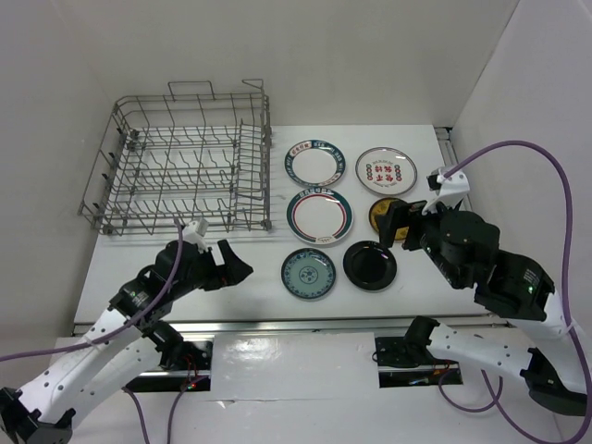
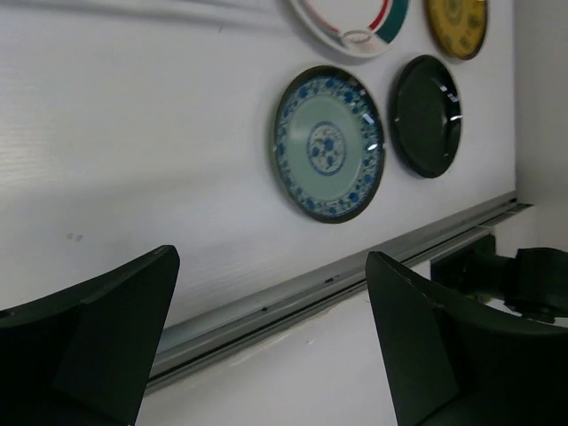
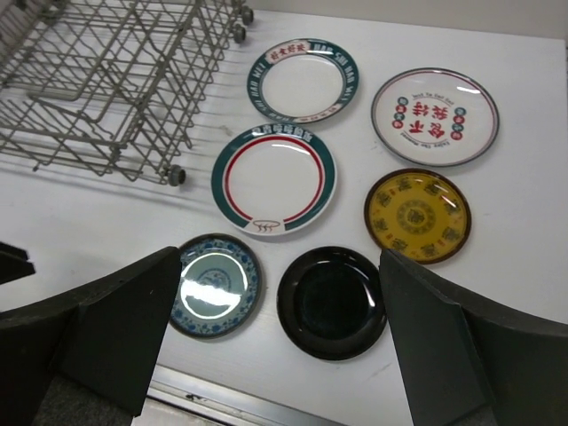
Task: Load the plates into the dish rack
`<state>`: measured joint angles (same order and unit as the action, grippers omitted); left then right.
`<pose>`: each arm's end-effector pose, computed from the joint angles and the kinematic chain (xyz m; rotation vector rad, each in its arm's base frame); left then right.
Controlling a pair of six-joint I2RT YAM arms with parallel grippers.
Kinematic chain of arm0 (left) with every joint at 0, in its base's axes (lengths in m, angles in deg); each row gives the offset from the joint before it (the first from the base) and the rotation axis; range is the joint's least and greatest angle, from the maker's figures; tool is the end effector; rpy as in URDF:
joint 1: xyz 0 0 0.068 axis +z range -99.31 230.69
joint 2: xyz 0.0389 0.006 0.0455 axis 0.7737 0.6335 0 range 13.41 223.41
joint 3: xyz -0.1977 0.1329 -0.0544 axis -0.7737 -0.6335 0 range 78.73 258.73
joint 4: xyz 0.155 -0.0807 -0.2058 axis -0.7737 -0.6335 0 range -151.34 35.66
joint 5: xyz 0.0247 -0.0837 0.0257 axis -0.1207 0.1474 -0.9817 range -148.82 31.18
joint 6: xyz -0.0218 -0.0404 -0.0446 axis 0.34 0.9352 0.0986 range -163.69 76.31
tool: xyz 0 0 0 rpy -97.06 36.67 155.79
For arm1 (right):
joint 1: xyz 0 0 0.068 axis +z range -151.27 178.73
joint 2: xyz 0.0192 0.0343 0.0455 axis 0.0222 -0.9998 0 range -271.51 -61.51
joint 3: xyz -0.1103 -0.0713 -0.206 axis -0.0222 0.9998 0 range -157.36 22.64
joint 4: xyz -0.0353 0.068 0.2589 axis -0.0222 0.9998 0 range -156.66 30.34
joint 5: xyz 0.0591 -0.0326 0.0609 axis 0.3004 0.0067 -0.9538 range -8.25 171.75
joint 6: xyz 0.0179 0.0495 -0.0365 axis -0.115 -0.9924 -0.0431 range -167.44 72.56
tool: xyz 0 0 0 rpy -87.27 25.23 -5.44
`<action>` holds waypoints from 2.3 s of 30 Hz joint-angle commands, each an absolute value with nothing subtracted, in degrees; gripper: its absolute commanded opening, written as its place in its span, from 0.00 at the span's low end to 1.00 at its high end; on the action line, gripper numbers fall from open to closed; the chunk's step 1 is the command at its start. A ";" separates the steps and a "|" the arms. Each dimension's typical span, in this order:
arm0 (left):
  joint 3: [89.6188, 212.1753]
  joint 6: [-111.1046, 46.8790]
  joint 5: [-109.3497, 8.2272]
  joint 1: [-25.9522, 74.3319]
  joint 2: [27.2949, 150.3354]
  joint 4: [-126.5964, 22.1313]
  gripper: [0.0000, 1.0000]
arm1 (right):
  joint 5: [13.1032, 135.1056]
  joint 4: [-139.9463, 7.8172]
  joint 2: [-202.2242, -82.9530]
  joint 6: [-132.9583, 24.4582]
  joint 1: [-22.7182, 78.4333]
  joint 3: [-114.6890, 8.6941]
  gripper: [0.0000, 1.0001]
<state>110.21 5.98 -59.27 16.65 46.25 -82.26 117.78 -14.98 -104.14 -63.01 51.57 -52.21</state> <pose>0.1546 -0.1040 0.2342 -0.3049 2.1836 -0.8553 0.1068 0.0923 0.4205 -0.1830 1.8409 0.2319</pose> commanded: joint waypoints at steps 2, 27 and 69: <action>109.06 7.37 -55.92 16.68 48.55 -66.92 1.00 | 113.39 -20.51 -102.82 -62.46 51.29 -51.54 0.99; 98.59 15.72 -52.33 11.31 97.05 -20.95 0.82 | 107.24 -24.03 -100.36 -63.52 50.76 -47.68 0.99; 118.61 -0.53 -67.25 8.50 56.75 -71.45 0.00 | 108.38 -24.47 -101.15 -64.05 50.23 -45.65 0.99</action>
